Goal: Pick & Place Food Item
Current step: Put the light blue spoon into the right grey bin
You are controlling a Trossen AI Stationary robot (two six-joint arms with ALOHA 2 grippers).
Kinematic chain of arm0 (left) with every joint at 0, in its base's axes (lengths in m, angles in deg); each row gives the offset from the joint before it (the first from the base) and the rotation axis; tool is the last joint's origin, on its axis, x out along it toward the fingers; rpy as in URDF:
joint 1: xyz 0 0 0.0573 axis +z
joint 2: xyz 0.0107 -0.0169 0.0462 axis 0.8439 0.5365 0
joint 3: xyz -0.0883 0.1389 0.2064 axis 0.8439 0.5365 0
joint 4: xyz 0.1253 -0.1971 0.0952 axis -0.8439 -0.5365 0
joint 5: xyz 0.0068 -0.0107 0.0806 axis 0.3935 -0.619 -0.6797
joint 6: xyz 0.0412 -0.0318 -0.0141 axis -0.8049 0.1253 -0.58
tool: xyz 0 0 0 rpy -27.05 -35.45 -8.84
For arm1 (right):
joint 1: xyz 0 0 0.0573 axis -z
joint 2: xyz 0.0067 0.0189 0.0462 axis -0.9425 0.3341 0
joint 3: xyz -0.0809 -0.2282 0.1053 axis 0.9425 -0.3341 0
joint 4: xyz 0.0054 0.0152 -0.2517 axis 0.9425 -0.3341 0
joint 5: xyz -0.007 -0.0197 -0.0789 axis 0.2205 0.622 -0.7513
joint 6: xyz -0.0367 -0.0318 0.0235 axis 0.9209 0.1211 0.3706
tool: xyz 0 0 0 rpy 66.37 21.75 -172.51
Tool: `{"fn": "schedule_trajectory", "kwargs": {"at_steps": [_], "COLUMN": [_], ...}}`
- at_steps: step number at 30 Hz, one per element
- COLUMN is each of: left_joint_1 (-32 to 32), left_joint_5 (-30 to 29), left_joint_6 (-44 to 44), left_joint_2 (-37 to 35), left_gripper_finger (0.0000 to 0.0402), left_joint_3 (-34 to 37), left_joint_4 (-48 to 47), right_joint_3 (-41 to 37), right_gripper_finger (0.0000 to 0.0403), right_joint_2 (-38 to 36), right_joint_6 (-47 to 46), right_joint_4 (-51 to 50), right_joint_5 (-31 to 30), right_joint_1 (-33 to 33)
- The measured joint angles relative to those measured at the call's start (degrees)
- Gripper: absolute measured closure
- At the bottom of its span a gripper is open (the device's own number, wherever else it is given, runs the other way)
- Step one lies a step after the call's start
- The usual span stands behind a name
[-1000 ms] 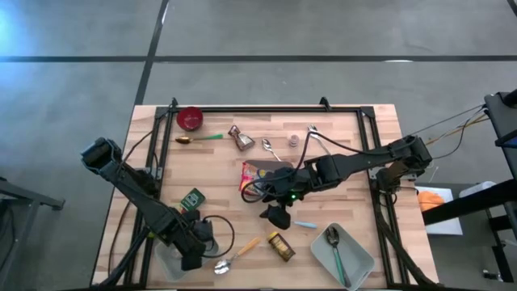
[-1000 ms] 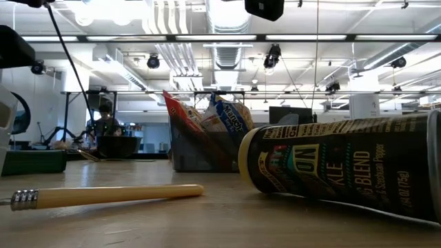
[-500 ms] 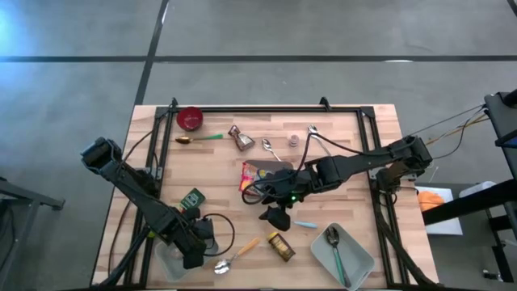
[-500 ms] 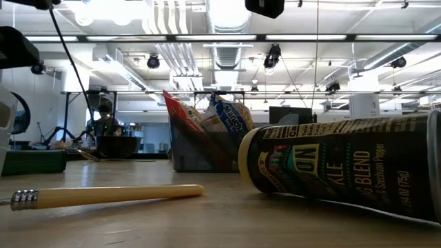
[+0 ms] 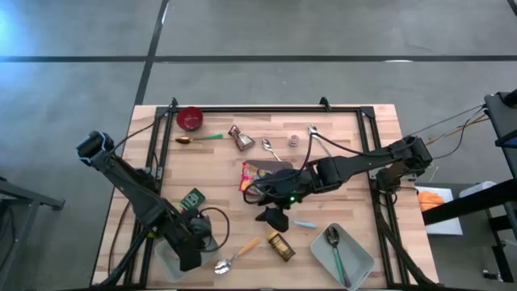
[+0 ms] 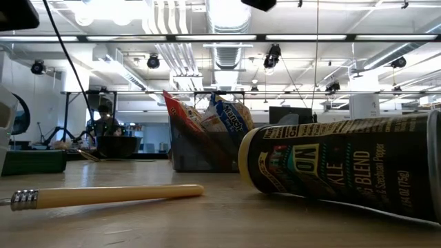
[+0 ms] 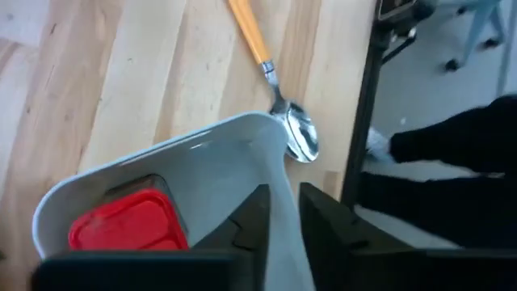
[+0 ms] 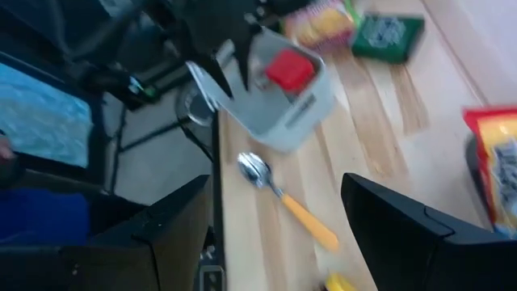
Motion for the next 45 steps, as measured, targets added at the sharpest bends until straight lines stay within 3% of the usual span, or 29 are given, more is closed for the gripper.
{"fn": "schedule_trajectory", "kwargs": {"at_steps": [9,14,21,29,35,40,45], "left_joint_1": [0.09,0.09,0.09,-0.01,0.00,0.00,0.04], "left_joint_5": [0.20,0.23,-2.26,-7.03,-14.81,-16.55,-16.55], "left_joint_6": [4.46,6.01,6.15,6.19,6.13,6.02,6.19], "left_joint_2": [-1.63,-1.93,-4.46,-9.48,-12.87,-13.03,-13.02], "left_gripper_finger": [0.0195,0.0158,0.0153,0.0153,0.0153,0.0153,0.0153], "left_joint_3": [0.00,0.00,0.00,0.00,0.00,0.04,0.07], "left_joint_4": [0.17,0.21,-0.11,-4.42,-5.71,-6.24,-6.32], "right_joint_3": [-0.09,-0.20,-0.17,-0.17,-0.17,-0.17,0.68], "right_gripper_finger": [0.0130,0.0130,0.0131,0.0132,0.0132,0.0132,0.0132], "right_joint_2": [0.19,2.14,8.09,14.63,17.27,17.55,14.85], "right_joint_6": [-0.40,0.64,12.64,26.04,31.53,24.50,9.63], "right_joint_4": [8.48,7.99,7.57,7.53,7.48,2.66,-12.27], "right_joint_5": [-0.31,-0.29,6.02,6.15,5.65,0.45,-4.33], "right_joint_1": [0.00,-0.07,-1.67,-4.97,-6.03,-5.82,-4.95]}}
